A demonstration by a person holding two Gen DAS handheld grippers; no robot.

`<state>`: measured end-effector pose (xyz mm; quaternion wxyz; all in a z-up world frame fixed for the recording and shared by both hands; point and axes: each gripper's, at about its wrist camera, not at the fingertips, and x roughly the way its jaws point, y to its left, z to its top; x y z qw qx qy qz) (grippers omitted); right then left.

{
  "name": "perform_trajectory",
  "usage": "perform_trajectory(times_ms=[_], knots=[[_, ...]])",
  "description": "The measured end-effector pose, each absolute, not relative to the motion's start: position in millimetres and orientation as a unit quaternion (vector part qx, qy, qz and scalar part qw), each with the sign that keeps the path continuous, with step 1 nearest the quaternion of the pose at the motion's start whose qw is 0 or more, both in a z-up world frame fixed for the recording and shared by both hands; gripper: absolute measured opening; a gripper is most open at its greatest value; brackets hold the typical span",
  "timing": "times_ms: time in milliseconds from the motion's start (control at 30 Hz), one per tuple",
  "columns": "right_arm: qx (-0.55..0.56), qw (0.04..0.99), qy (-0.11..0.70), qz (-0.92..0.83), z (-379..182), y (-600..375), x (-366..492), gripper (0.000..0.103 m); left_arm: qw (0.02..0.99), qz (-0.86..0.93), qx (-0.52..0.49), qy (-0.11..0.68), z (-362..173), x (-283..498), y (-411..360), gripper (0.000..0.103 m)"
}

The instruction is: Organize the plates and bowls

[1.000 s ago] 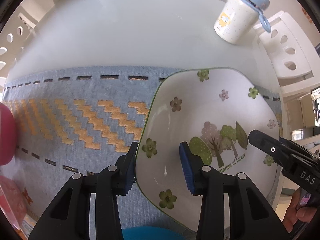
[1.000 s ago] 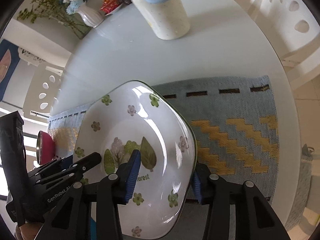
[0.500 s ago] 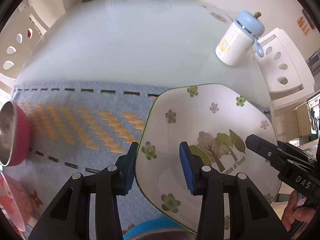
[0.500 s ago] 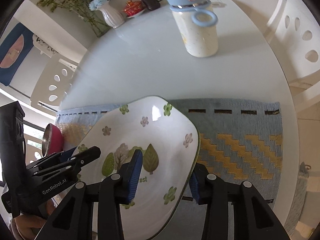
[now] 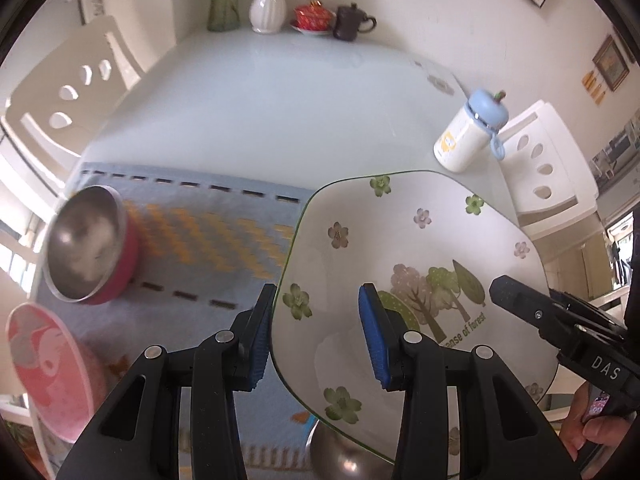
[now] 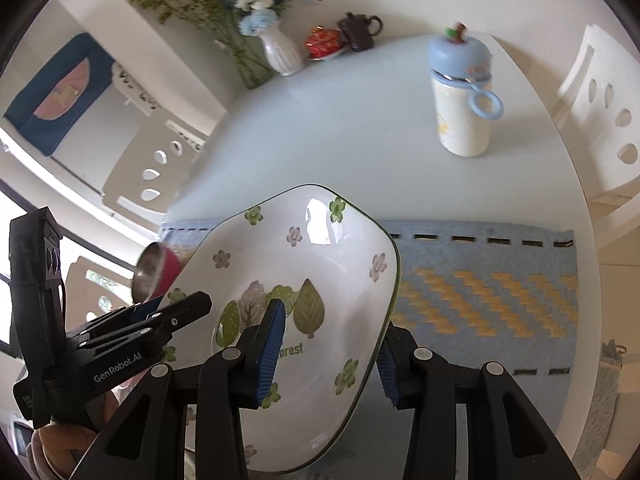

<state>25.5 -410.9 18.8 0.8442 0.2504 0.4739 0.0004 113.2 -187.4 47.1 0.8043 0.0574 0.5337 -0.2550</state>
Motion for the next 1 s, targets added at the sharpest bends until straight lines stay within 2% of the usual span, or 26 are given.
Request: perform_trajectory(times_ms=[400,867,1000], knots=[[0.224,0.859,0.459,0.033,57,-312,-9,0.042,0.824,-0.23,0.033,0.517,75,82,-87,0.038],[0.203,0.859,0.468,0.037,58,-224,-48,0.041,0.823,-0.226,0.025,0.52,72,47,-5,0.038],[0.208,0.858,0.47,0.029,54,-214,-59,0.036,0.824,-0.225,0.018,0.521,70,41,7,0.038]])
